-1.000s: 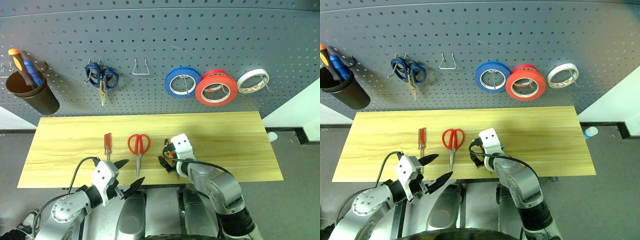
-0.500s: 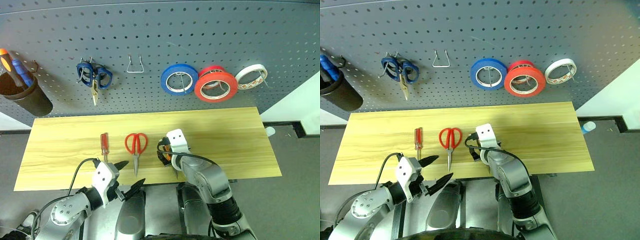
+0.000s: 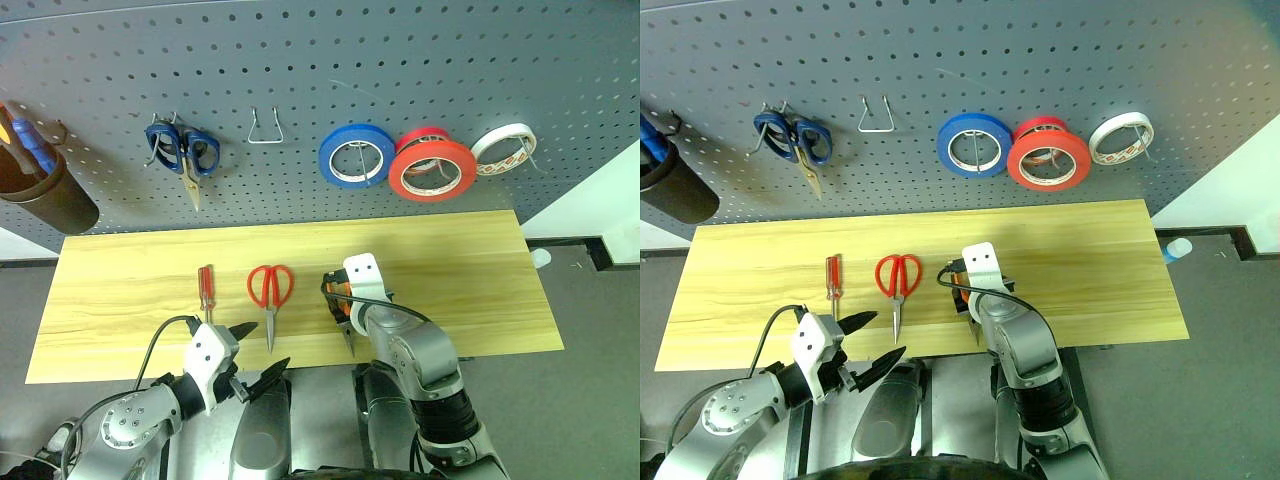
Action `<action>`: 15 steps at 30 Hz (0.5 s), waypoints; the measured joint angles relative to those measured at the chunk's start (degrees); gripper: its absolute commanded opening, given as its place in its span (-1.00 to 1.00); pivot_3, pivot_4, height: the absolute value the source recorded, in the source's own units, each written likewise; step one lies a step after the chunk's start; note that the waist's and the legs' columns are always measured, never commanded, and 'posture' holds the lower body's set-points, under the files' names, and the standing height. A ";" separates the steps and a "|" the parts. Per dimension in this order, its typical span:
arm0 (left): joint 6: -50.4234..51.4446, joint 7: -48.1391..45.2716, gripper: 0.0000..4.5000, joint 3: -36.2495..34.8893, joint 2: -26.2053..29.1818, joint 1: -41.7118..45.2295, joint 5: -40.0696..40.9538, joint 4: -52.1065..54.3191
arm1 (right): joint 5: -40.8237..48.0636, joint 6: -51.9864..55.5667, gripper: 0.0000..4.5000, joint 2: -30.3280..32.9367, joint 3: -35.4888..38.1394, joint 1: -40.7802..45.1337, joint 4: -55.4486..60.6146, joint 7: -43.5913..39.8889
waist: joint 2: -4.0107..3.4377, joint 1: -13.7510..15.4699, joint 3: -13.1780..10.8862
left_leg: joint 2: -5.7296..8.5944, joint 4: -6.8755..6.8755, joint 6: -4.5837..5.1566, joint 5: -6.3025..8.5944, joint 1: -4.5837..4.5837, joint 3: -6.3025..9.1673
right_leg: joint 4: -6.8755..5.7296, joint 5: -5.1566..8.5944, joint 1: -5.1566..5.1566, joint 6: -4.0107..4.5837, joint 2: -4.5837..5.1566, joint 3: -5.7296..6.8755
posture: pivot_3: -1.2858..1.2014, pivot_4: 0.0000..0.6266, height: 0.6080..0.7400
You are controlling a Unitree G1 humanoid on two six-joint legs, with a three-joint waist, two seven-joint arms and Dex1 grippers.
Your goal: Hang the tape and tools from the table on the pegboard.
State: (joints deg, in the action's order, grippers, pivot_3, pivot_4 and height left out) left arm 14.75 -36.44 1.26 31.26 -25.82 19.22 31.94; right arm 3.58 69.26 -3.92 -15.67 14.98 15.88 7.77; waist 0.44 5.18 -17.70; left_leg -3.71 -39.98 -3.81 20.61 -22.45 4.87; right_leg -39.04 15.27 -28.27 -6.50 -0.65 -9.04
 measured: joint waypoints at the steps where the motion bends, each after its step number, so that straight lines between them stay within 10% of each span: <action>1: 0.01 0.00 1.00 0.00 0.00 0.02 0.00 0.00 | 0.05 0.37 0.99 0.00 -0.19 -0.02 0.01 0.00 | 0.00 0.02 0.00 | 0.00 -0.01 0.00 0.00 -0.01 0.00 | 0.00 0.00 0.00 0.00 0.00 0.00 | 0.31 0.04 0.04; 15: 0.27 0.44 1.00 0.09 -0.13 -0.40 -0.05 0.36 | 1.68 2.96 0.99 0.00 -1.04 0.22 0.09 -0.78 | 0.02 0.03 -0.56 | 0.00 -0.01 0.00 0.00 -0.02 0.00 | 0.00 0.00 -0.01 0.00 0.00 0.00 | 0.31 0.08 0.04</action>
State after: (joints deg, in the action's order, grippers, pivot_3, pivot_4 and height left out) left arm 15.02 -36.00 1.35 31.13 -26.21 19.18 32.30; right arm 5.27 72.22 -3.92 -16.71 15.19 15.97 6.99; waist 0.46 5.21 -18.26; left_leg -3.71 -39.99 -3.81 20.61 -22.47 4.87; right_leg -39.04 15.28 -28.29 -6.50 -0.65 -9.04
